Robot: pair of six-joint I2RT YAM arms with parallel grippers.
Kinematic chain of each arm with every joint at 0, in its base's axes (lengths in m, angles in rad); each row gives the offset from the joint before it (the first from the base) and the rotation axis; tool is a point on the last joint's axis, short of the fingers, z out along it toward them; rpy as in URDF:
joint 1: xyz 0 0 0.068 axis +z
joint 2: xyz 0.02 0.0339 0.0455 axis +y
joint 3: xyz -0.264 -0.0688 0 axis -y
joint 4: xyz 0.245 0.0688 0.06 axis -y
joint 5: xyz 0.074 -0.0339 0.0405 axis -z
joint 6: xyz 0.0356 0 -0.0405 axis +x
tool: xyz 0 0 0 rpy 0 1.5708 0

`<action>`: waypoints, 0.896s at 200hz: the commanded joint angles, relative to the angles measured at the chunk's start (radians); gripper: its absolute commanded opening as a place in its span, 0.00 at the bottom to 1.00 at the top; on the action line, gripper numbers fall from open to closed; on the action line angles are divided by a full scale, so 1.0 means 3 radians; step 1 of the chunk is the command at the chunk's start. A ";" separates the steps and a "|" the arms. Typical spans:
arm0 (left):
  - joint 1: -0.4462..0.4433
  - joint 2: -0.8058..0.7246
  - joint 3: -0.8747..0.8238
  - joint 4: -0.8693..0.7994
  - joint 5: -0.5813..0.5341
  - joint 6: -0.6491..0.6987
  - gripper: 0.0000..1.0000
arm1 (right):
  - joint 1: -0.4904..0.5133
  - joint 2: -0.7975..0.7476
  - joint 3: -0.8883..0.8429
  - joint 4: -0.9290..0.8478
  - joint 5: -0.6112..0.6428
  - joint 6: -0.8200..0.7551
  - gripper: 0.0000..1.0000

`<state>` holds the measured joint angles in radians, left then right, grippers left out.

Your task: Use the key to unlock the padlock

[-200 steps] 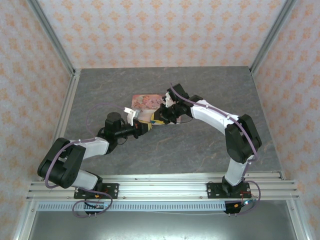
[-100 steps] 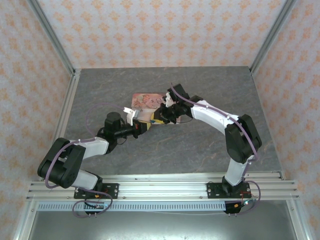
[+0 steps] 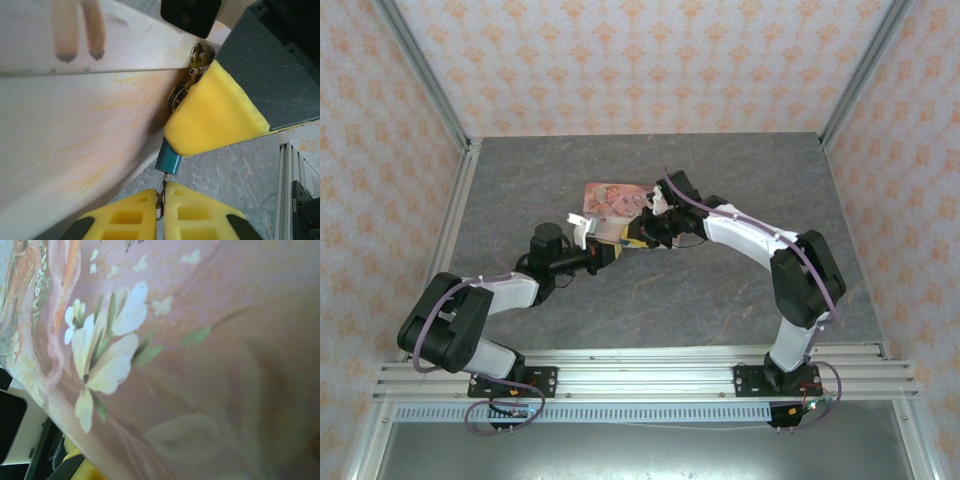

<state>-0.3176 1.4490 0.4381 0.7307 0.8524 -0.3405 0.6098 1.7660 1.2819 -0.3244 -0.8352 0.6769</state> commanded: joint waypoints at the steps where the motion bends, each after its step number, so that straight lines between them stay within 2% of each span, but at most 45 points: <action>1: -0.0016 0.0027 0.0114 0.0215 0.0128 -0.0024 0.03 | 0.0013 -0.0123 -0.0039 0.0259 -0.0222 0.0115 0.00; 9: -0.0020 0.0036 0.0111 0.0251 0.0129 -0.0048 0.00 | 0.0013 -0.0124 -0.0052 0.0276 -0.0227 0.0129 0.00; 76: -0.0040 0.0010 0.0165 0.0372 0.0101 -0.0164 0.00 | 0.0079 -0.0086 -0.0147 0.0428 -0.0238 0.0225 0.00; 112: -0.0138 -0.0097 0.0205 0.0044 -0.0031 0.0081 0.00 | 0.0094 -0.0077 -0.0152 0.0457 -0.0211 0.0254 0.00; 130: -0.0291 -0.0221 0.0170 -0.0240 -0.0295 0.0337 0.00 | 0.0105 -0.0073 -0.0183 0.0526 -0.0159 0.0321 0.00; 145: -0.0445 -0.0342 0.0097 -0.0437 -0.0689 0.0534 0.00 | 0.0122 -0.0054 -0.0239 0.0648 -0.0124 0.0432 0.00; 179: -0.0712 -0.0544 -0.0188 -0.0521 -0.1510 0.0767 0.00 | 0.0154 0.0046 -0.0354 0.0951 -0.0113 0.0666 0.00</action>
<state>-0.4541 1.3430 0.4225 0.5816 0.5331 -0.2077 0.6186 1.7584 1.1961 -0.1936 -0.8230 0.7673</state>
